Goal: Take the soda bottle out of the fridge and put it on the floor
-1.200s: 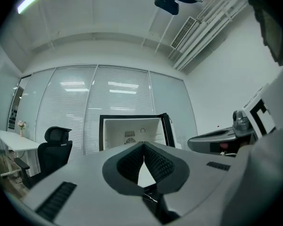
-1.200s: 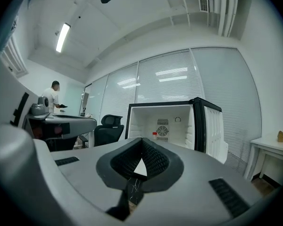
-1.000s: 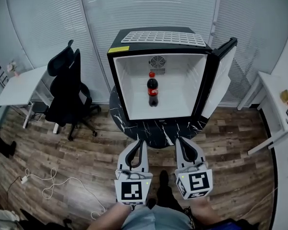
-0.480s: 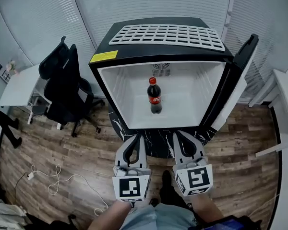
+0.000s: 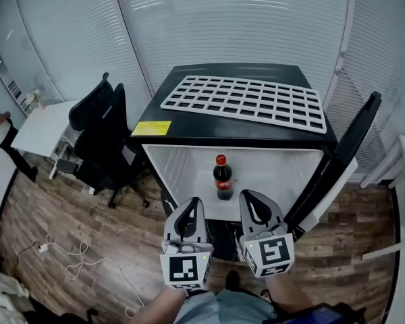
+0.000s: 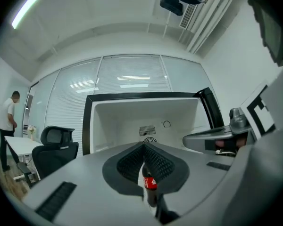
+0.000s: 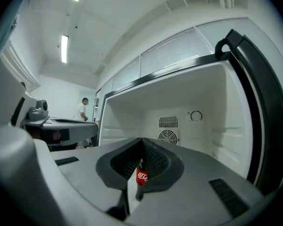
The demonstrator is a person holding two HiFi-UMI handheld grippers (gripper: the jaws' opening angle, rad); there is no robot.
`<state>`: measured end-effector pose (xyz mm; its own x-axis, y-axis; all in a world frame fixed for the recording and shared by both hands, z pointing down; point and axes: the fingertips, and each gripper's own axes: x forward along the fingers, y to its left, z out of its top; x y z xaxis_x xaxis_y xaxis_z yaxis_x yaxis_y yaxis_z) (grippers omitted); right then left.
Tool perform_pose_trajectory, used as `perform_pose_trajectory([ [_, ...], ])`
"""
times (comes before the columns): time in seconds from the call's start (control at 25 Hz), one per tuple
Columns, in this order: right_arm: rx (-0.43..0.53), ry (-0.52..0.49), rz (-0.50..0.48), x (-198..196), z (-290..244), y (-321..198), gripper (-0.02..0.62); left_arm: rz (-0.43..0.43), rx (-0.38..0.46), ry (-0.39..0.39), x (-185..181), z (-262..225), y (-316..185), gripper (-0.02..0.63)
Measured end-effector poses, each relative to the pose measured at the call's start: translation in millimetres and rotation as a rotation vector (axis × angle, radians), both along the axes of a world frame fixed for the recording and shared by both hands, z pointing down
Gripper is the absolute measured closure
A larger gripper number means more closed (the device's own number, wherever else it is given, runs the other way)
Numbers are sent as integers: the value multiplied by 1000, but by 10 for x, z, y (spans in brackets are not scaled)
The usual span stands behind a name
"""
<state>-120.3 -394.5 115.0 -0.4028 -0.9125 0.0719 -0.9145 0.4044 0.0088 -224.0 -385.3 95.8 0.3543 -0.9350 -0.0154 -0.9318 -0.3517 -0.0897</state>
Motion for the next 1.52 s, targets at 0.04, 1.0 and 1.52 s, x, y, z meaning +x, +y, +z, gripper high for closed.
perform_pose_trajectory([
  [0.04,10,-3,-4,10,-48,-51,580,-6,8,1,10,-34,-25,590],
  [1.0,20,62,-70,-257,13,-688,578,-32,11,39,-149,23,-650,591],
  [1.52,-41,73,-106,-435,274,-1049,367,-15,-5,22,-218,174,-897,589],
])
